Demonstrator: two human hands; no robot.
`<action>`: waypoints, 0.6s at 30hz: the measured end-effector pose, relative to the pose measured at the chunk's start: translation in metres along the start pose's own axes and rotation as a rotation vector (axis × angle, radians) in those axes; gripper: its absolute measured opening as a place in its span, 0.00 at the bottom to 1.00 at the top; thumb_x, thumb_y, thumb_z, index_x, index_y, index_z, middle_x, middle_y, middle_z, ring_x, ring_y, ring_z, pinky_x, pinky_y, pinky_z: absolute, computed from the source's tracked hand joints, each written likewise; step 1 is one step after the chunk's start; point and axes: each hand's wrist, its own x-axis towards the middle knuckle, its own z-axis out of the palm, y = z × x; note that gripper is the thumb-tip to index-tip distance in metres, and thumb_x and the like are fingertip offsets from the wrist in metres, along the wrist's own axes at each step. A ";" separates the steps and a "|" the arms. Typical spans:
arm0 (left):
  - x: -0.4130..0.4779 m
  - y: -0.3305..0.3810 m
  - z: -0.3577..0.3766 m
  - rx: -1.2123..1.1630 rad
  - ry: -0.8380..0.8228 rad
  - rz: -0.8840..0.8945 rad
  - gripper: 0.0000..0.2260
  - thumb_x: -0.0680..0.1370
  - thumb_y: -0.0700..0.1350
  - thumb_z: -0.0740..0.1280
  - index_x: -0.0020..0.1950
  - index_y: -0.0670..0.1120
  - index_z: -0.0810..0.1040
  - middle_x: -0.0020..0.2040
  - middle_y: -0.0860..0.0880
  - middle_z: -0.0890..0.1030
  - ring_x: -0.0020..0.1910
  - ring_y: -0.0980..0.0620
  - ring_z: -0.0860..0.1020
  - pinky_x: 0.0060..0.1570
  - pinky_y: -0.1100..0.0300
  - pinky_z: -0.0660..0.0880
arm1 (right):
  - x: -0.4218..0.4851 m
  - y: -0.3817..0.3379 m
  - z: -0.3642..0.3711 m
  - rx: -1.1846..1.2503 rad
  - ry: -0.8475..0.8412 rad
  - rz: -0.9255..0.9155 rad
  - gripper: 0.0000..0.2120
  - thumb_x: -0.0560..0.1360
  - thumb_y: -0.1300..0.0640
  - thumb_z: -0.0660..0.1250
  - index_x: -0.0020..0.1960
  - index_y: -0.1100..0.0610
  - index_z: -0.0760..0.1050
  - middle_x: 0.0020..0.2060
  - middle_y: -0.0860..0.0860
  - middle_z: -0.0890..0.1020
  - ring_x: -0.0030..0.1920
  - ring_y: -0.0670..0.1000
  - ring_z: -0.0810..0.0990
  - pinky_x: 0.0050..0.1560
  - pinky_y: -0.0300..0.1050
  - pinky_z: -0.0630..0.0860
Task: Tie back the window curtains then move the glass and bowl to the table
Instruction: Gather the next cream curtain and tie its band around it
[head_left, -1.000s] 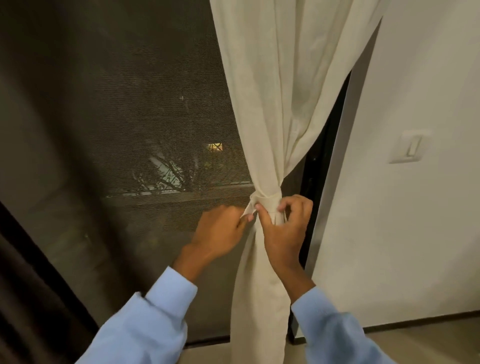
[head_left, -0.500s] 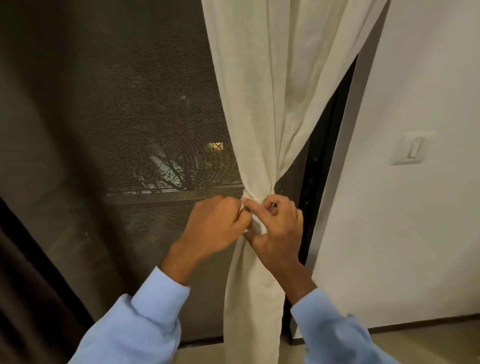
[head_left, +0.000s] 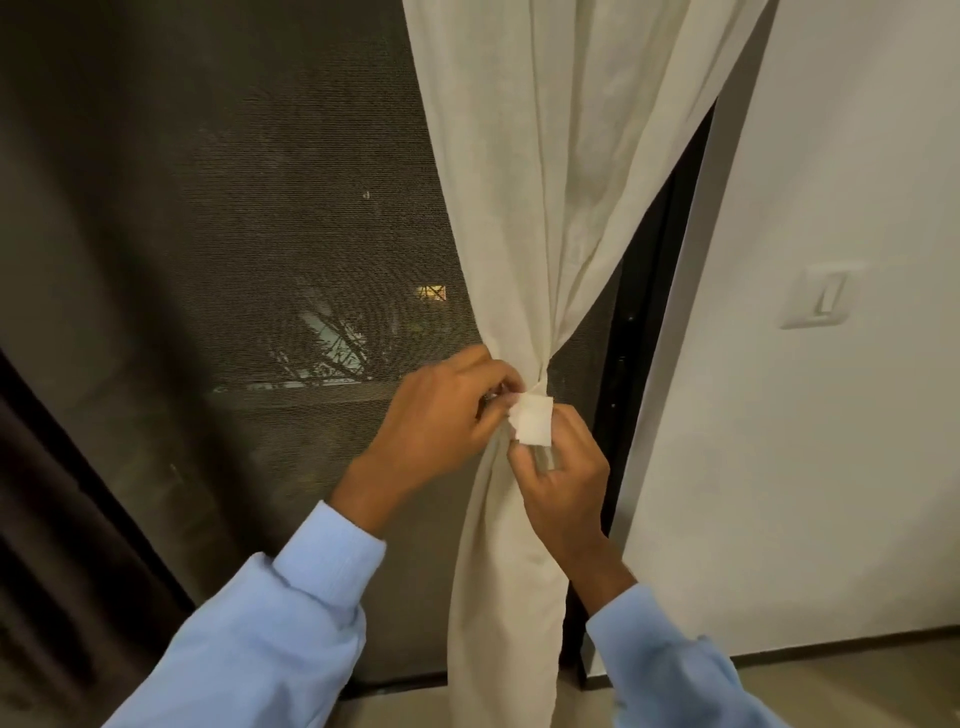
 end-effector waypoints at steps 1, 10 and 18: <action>0.001 -0.002 0.000 0.023 -0.029 -0.018 0.07 0.76 0.49 0.67 0.54 0.53 0.80 0.47 0.56 0.77 0.41 0.55 0.78 0.37 0.59 0.74 | -0.001 0.000 0.000 0.034 -0.001 0.032 0.19 0.78 0.51 0.66 0.56 0.67 0.79 0.47 0.57 0.82 0.47 0.53 0.81 0.47 0.41 0.78; 0.008 0.003 0.001 0.088 -0.119 -0.088 0.05 0.77 0.47 0.66 0.50 0.51 0.81 0.61 0.50 0.72 0.43 0.48 0.77 0.35 0.62 0.64 | 0.006 -0.014 0.006 0.212 0.092 0.251 0.16 0.75 0.52 0.66 0.56 0.64 0.78 0.48 0.51 0.78 0.47 0.50 0.78 0.44 0.34 0.73; 0.005 -0.013 0.018 -0.224 -0.191 -0.146 0.06 0.78 0.46 0.63 0.47 0.47 0.79 0.57 0.48 0.69 0.53 0.46 0.75 0.53 0.45 0.76 | 0.028 -0.013 -0.012 -0.048 0.128 0.005 0.16 0.74 0.55 0.73 0.57 0.62 0.77 0.52 0.54 0.80 0.49 0.53 0.79 0.48 0.41 0.76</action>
